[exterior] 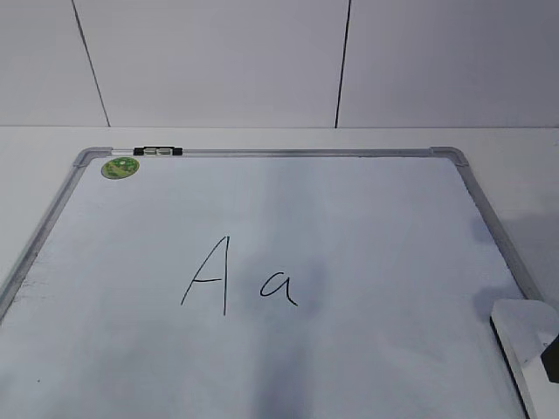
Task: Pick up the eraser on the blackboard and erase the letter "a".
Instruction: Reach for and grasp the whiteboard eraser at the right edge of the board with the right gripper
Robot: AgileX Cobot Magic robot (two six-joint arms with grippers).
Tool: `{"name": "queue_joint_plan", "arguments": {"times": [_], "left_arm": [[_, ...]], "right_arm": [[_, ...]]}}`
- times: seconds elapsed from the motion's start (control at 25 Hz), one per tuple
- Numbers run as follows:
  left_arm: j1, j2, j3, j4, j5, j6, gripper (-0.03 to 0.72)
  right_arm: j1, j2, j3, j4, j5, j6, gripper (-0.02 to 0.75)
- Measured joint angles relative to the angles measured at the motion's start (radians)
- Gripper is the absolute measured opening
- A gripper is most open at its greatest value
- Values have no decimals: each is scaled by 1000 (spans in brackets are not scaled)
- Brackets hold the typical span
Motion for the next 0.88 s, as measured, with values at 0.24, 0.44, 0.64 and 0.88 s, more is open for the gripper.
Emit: {"name": "queue_joint_plan", "arguments": {"times": [0.24, 0.44, 0.64, 0.88], "left_arm": [[0, 0, 0, 0, 0, 0, 236], [0, 0, 0, 0, 0, 0, 236], [0, 0, 0, 0, 0, 0, 237], [0, 0, 0, -2, 0, 0, 239]], "right_arm": [[0, 56, 0, 10, 4, 0, 666], [0, 129, -4, 11, 11, 20, 666], [4, 171, -8, 11, 11, 52, 666], [45, 203, -34, -10, 14, 101, 659]]}}
